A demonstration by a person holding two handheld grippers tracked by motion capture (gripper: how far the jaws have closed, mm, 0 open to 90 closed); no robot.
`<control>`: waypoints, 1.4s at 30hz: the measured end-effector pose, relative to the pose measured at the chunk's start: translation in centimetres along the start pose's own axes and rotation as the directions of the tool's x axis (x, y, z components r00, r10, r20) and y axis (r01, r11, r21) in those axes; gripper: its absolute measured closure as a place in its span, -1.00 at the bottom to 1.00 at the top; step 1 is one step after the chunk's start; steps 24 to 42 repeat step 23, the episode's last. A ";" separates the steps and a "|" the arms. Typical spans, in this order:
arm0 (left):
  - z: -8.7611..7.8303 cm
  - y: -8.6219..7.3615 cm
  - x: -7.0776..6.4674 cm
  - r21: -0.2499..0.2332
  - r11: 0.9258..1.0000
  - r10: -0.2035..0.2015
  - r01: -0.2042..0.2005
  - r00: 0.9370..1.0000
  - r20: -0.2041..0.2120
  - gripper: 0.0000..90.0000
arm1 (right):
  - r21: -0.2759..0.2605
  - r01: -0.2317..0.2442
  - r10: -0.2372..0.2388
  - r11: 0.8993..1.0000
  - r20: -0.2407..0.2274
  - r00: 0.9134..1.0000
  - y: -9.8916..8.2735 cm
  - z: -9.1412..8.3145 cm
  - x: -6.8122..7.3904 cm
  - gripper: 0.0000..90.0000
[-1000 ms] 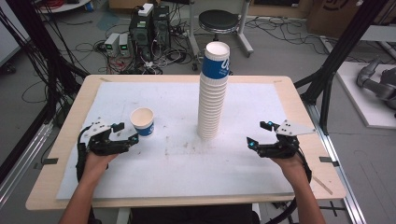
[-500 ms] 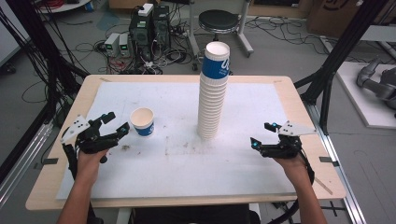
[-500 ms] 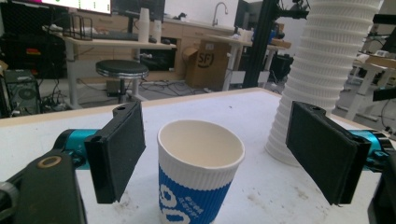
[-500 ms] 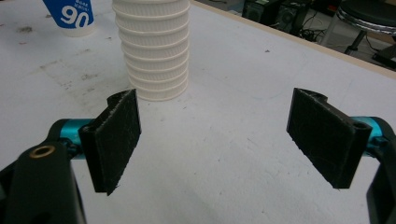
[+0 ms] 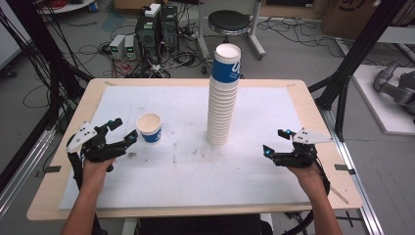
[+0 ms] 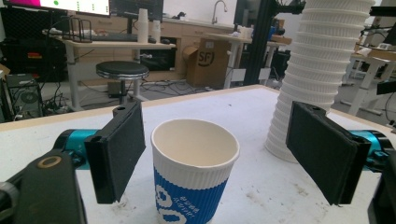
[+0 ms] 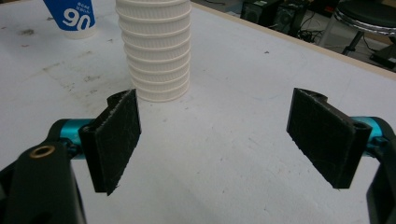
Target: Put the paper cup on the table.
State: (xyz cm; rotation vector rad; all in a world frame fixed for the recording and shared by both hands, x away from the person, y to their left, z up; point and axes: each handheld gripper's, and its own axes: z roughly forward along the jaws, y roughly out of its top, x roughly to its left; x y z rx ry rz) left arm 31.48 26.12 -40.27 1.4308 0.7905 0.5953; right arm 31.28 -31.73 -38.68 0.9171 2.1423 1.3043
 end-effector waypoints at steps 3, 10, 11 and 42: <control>-0.1 0.0 0.0 0.004 1.000 0.003 -0.003 1.000 0.003 -0.56 | -0.001 -0.005 0.005 1.000 0.001 1.000 -0.1 -0.2 0.1 -0.60; -0.4 0.0 0.0 0.000 1.000 0.000 0.000 1.000 -0.005 -0.56 | -0.014 -0.013 0.013 1.000 0.007 1.000 -0.1 -0.2 -0.3 -0.60; -0.4 0.0 0.0 0.001 1.000 0.001 -0.001 1.000 -0.006 -0.56 | -0.013 -0.018 0.018 1.000 0.004 1.000 -0.1 -0.1 -0.3 -0.60; -0.3 -0.4 0.6 0.019 1.000 -0.008 0.008 1.000 -0.013 -0.56 | -0.012 -0.012 0.011 1.000 -0.012 1.000 -0.1 0.2 -0.2 -0.60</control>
